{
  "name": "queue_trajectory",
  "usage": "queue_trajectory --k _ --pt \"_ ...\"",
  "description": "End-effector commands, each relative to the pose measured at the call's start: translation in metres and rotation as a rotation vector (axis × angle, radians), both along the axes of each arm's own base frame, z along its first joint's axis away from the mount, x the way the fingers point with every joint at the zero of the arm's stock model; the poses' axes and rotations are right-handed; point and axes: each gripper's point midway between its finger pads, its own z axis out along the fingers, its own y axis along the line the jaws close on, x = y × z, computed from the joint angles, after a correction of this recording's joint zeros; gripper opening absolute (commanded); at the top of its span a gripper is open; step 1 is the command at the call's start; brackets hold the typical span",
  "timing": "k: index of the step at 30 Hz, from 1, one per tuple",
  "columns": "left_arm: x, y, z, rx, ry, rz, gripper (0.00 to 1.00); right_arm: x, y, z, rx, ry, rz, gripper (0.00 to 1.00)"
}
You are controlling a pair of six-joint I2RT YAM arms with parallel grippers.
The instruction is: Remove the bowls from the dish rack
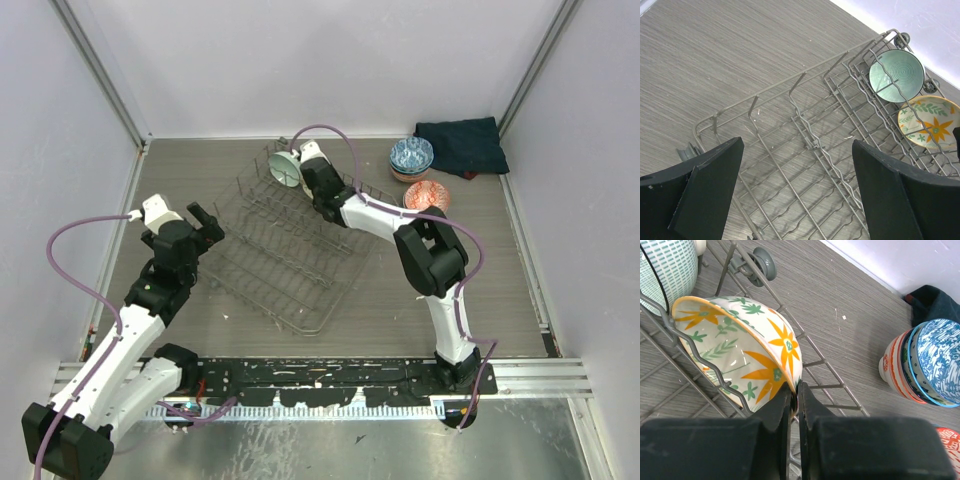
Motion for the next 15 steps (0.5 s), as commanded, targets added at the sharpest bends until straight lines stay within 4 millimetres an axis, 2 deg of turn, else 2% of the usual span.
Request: queue_trajectory --k 1,7,15 --pt "0.004 -0.001 0.011 -0.008 -0.042 0.003 0.98 0.012 0.005 0.051 0.117 -0.139 -0.034 0.04" --pt "0.004 -0.001 0.011 -0.008 -0.044 0.004 0.98 0.007 -0.001 0.068 0.146 -0.171 -0.05 0.01" --pt "0.004 0.0 0.012 -0.008 -0.047 0.006 0.98 -0.007 -0.012 0.103 0.228 -0.263 -0.073 0.0"
